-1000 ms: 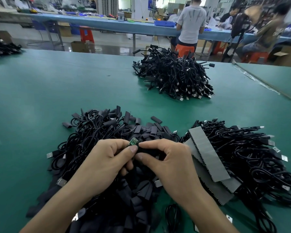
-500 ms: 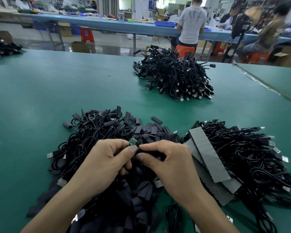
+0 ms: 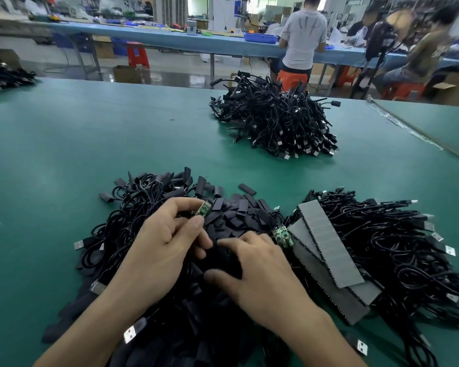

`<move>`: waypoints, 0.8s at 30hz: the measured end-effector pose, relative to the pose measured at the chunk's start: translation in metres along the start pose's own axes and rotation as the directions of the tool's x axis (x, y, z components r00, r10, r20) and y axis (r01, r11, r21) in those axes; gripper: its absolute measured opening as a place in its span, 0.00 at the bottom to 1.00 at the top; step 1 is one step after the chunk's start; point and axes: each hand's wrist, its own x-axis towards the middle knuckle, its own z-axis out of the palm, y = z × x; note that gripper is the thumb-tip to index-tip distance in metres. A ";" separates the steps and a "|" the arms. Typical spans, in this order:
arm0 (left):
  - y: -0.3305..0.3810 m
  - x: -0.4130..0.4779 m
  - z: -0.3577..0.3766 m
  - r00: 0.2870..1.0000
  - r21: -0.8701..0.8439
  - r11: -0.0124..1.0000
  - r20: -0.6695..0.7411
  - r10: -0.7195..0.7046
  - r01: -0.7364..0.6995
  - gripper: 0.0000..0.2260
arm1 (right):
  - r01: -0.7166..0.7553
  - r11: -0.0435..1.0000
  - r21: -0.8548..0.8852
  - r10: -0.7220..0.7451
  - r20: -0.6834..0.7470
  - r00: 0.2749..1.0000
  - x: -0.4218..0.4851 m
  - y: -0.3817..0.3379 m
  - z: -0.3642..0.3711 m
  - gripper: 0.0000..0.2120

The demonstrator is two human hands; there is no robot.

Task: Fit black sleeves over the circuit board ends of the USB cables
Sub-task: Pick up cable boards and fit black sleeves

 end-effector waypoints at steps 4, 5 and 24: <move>0.004 0.001 -0.001 0.992 -0.080 0.994 -0.106 0.062 -0.070 0.03 | 0.036 0.999 -0.008 -0.036 -0.027 0.999 -0.004 -0.001 0.013 0.23; 0.004 0.001 -0.001 0.989 -0.086 0.992 -0.122 0.080 -0.091 0.05 | 0.041 0.999 0.029 -0.040 -0.064 0.997 -0.004 -0.001 0.014 0.20; 0.005 0.002 -0.004 0.970 -0.044 0.993 -0.220 0.099 -0.111 0.13 | -0.013 0.998 0.054 0.023 -0.173 0.985 -0.004 -0.002 -0.002 0.15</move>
